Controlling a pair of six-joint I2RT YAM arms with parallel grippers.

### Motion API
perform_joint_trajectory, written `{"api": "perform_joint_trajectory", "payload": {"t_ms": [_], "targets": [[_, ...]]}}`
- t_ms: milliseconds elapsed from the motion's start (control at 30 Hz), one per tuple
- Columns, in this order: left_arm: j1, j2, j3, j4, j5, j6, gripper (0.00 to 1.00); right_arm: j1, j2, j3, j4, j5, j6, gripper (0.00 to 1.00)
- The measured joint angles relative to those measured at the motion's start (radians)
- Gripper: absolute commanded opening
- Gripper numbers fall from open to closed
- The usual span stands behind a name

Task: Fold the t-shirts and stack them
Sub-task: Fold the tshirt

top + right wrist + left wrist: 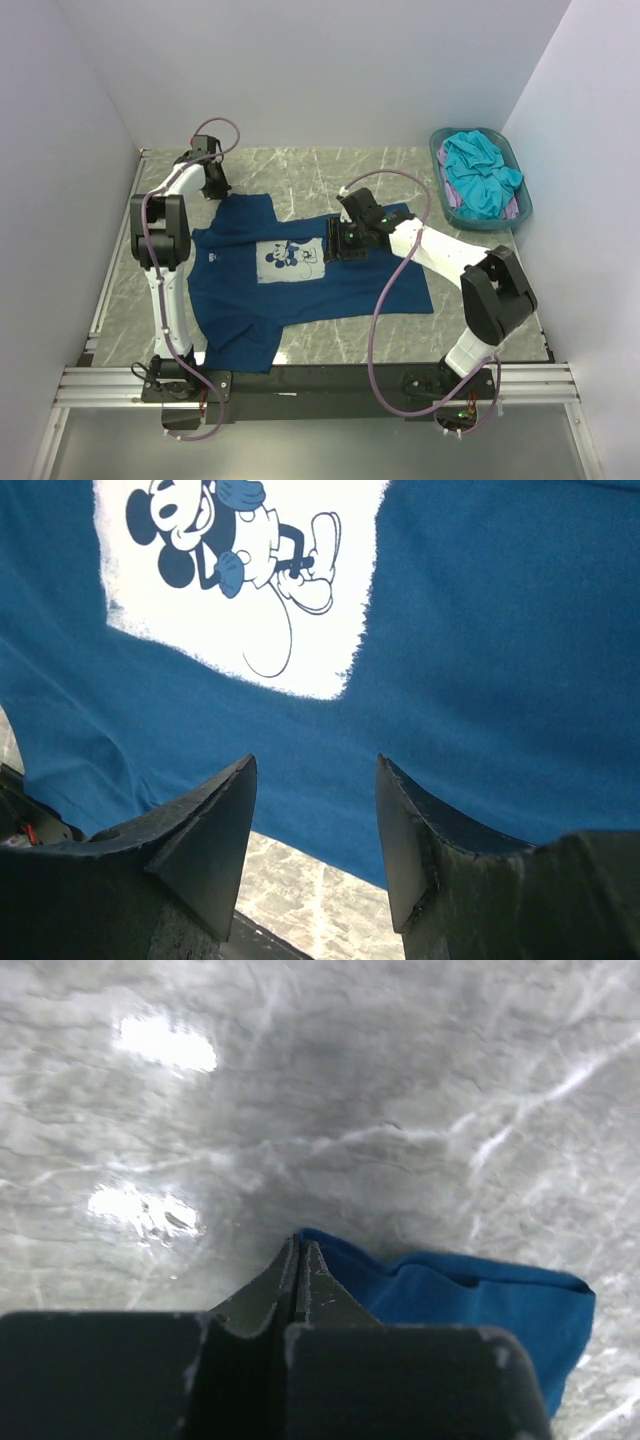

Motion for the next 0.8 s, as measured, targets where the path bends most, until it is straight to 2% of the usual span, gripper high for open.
{"api": "perform_joint_trajectory", "payload": {"t_ms": [200, 433, 600, 800], "targets": [[-0.004, -0.091, -0.11, -0.012, 0.028, -0.005, 0.01, 0.009, -0.019, 0.0, -0.001, 0.011, 0.0, 0.57], [-0.014, -0.343, -0.24, -0.076, 0.102, -0.031, 0.01, 0.025, -0.065, 0.0, -0.002, 0.027, 0.0, 0.57], [-0.038, -0.574, -0.456, -0.099, 0.174, -0.057, 0.01, 0.037, -0.074, 0.0, -0.004, 0.037, 0.0, 0.57], [-0.052, -0.739, -0.71, -0.15, 0.247, -0.084, 0.01, 0.045, -0.075, 0.0, -0.005, 0.045, 0.001, 0.57]]}}
